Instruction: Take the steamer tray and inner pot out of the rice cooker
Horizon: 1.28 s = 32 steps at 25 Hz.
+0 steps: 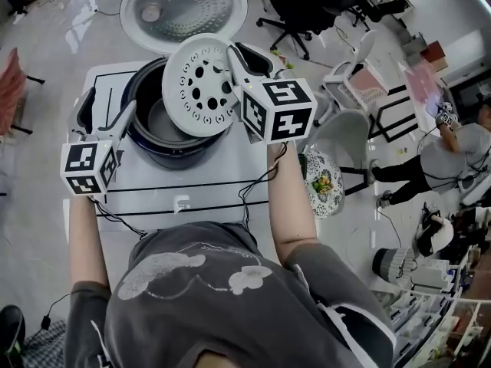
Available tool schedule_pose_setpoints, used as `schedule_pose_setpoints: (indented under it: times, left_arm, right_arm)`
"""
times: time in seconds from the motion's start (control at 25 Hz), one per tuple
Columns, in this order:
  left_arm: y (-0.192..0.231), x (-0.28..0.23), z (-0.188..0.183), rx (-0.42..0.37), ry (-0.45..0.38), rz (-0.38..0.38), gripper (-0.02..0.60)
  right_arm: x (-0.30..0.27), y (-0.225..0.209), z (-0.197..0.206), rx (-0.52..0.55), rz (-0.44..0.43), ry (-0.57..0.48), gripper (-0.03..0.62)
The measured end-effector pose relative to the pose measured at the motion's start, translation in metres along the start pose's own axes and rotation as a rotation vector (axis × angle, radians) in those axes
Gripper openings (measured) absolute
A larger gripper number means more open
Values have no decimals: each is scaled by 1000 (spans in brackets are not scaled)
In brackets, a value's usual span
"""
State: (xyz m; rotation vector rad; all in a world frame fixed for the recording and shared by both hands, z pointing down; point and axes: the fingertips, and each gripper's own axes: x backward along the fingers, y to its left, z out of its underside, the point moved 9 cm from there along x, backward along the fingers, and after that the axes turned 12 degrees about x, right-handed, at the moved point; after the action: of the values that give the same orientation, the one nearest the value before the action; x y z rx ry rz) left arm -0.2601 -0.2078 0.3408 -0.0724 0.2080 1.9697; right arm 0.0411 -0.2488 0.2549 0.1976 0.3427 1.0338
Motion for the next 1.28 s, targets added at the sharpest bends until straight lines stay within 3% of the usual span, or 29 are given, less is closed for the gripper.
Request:
schedule_pose_setpoints:
  times: [0.52, 0.84, 1.08, 1.28]
  left_arm:
    - [-34, -9, -13, -54, -7, 169, 405]
    - [-65, -11, -13, -96, 25, 309, 405]
    - [-92, -18, -3, -103, 28, 389, 405]
    - [-128, -32, 2, -126, 45, 404, 405]
  right_arm:
    - [76, -21, -2, -107, 184, -63, 60]
    - [159, -29, 17, -176, 410, -55, 60]
    - [206, -29, 59, -228, 516, 4, 60]
    - [215, -49, 111, -261, 510, 46, 60]
